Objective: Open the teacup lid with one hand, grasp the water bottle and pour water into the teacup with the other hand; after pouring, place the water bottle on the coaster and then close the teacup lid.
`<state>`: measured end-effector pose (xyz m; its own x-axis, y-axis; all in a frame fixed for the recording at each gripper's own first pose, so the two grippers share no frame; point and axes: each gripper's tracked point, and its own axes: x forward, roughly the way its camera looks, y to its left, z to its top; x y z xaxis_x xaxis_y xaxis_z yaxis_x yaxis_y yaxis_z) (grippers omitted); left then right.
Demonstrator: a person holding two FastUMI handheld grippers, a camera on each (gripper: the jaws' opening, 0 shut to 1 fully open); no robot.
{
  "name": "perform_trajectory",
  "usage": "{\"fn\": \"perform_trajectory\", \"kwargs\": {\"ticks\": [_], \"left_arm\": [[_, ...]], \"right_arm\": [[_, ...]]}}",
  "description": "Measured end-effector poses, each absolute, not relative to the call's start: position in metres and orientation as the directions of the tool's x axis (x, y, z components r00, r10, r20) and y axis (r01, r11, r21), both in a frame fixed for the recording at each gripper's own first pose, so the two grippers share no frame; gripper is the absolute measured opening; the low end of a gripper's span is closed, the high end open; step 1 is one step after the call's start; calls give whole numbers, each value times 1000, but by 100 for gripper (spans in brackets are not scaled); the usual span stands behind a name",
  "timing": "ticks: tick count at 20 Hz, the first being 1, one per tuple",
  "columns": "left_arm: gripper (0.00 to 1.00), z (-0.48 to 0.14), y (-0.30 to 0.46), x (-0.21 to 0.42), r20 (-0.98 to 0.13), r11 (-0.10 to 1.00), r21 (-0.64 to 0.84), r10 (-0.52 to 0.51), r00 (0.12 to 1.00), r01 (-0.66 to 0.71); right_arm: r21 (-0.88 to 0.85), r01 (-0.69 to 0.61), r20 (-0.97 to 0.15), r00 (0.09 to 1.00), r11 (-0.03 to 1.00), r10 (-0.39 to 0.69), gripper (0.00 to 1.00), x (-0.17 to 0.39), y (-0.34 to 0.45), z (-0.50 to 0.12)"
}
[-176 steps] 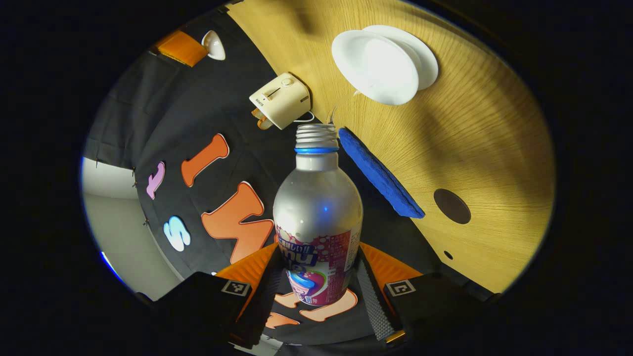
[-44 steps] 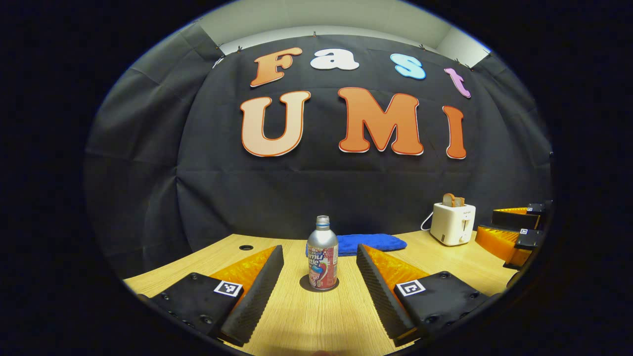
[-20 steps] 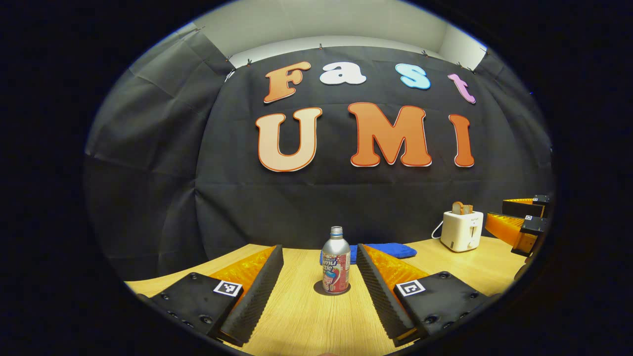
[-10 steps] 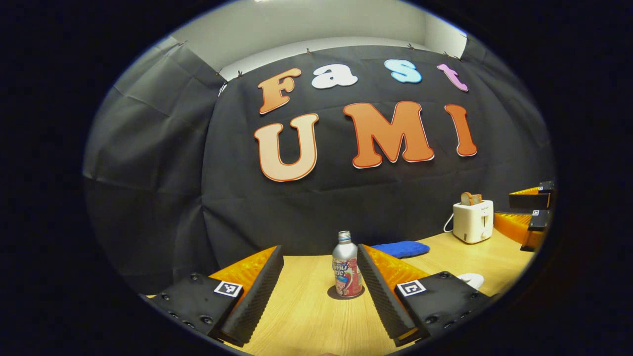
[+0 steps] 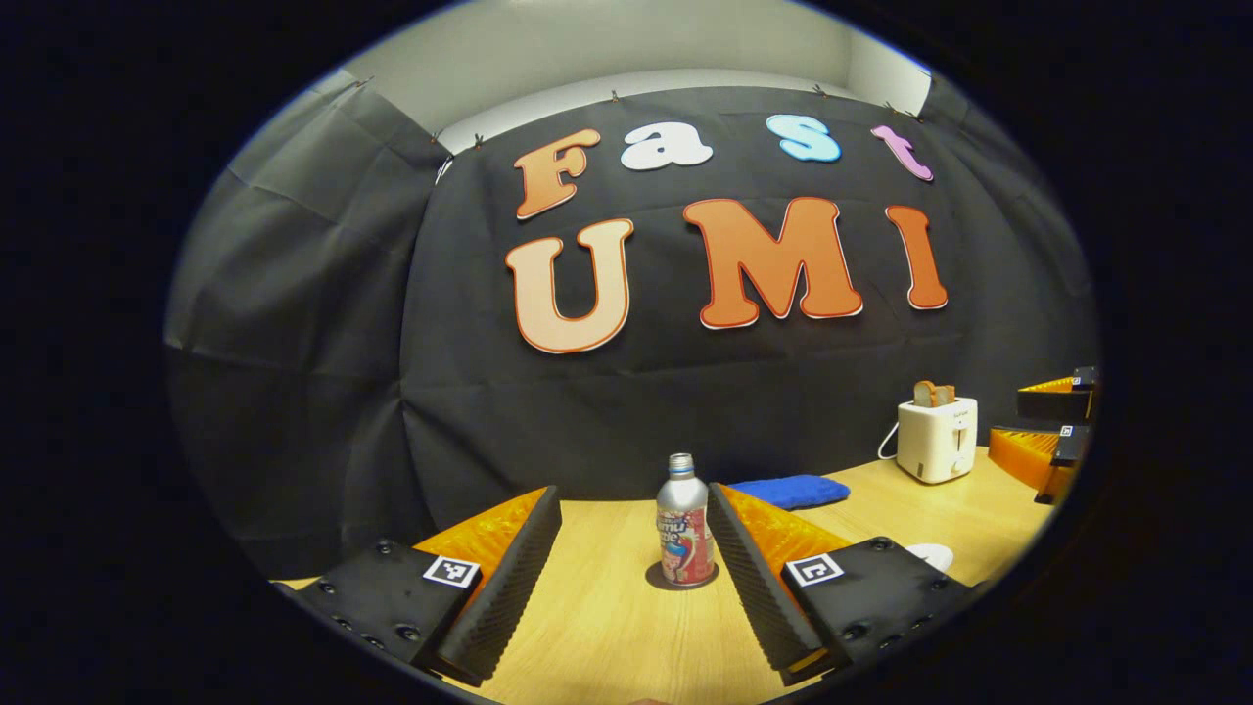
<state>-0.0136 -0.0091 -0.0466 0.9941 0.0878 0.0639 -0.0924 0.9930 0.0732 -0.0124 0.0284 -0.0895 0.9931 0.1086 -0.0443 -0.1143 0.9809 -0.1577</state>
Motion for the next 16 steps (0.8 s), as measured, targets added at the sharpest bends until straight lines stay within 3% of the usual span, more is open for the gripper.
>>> {"fn": "perform_trajectory", "kwargs": {"ticks": [2,3,4,15,16], "left_arm": [[100,-44,-3,-14,66,992,65,102,993,-106],[94,-45,3,-15,64,991,59,112,992,-116],[100,-44,8,-14,65,990,56,125,990,-129],[100,-42,6,-19,61,992,8,124,990,-125],[94,-46,1,-20,55,993,-2,114,992,-114]], "right_arm": [[-183,-114,-55,993,977,105,84,-13,24,-94],[-191,-113,-55,993,975,105,84,-14,22,-93],[-192,-113,-51,993,975,105,84,-15,21,-92],[-152,-88,-13,996,984,87,86,-21,8,-81],[-142,-87,-14,996,986,86,86,-20,10,-82]]}}
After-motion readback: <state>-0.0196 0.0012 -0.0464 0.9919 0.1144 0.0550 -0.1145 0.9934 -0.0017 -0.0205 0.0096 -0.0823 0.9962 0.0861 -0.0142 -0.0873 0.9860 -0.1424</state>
